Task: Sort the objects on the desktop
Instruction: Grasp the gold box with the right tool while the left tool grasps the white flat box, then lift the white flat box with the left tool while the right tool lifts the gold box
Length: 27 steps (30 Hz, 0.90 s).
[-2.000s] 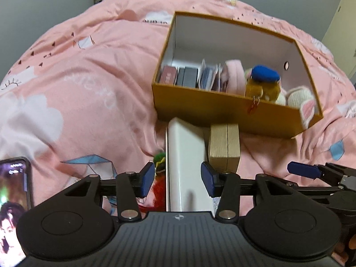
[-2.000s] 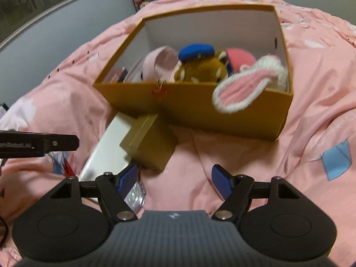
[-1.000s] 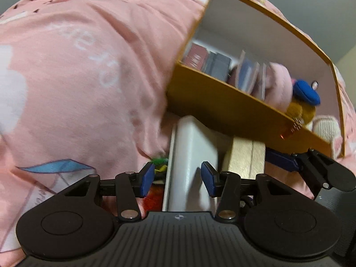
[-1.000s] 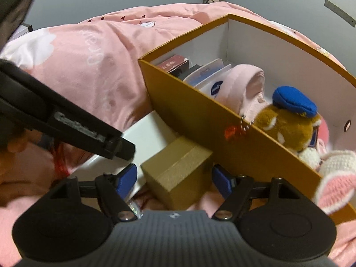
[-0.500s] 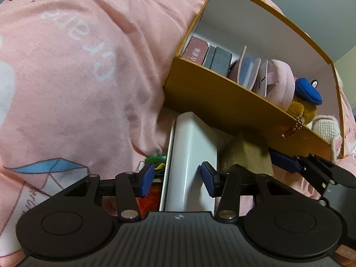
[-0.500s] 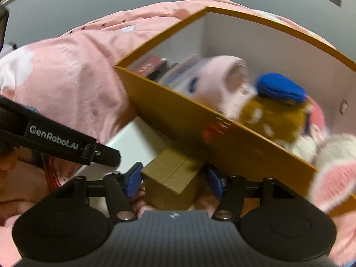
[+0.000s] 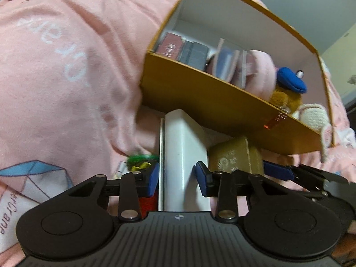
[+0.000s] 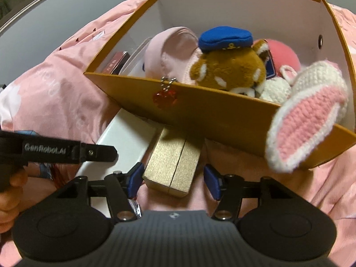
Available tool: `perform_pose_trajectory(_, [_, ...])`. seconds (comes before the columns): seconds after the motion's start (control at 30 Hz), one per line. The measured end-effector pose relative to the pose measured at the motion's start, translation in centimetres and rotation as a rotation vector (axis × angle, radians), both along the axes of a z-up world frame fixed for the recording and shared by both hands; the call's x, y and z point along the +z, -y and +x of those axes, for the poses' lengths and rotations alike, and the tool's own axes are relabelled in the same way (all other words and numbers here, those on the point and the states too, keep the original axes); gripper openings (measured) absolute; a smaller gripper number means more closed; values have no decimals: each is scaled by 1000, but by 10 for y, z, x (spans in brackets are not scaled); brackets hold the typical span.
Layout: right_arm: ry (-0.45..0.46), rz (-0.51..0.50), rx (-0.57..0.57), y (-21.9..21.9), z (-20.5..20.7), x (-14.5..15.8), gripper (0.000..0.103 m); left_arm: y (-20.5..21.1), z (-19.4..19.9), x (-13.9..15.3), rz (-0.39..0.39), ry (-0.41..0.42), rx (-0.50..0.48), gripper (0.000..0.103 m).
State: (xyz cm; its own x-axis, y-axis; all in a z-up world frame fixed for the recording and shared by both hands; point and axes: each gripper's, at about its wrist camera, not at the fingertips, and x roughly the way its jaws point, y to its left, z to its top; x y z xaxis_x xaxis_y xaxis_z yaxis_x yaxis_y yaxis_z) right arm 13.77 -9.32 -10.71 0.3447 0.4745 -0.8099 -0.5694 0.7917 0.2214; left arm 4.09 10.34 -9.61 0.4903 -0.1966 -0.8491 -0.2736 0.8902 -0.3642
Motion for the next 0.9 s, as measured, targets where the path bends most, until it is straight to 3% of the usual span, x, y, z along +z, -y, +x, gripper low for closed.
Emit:
perform_pose_trajectory(0.3, [-96, 56, -65, 10, 14, -4, 61, 1, 22, 0, -3, 7, -31, 41])
perform_pose_trajectory(0.43, [-173, 105, -93, 10, 26, -13, 62, -5, 18, -6, -13, -30, -34, 54])
perform_pose_trajectory(0.5, [-203, 116, -103, 9, 29, -18, 61, -3, 19, -7, -11, -39, -40, 55])
perform_pose_trajectory(0.6, [-227, 135, -106, 11, 30, -21, 53, -6, 18, -7, -18, -43, -35, 55])
perform_pose_trajectory(0.63, [-233, 137, -103, 11, 30, -22, 49, -4, 20, -8, -19, -43, -34, 54])
perform_pose_trajectory(0.9, [-169, 98, -74, 9, 20, -12, 49, 13, 27, -17, -16, -45, -69, 58])
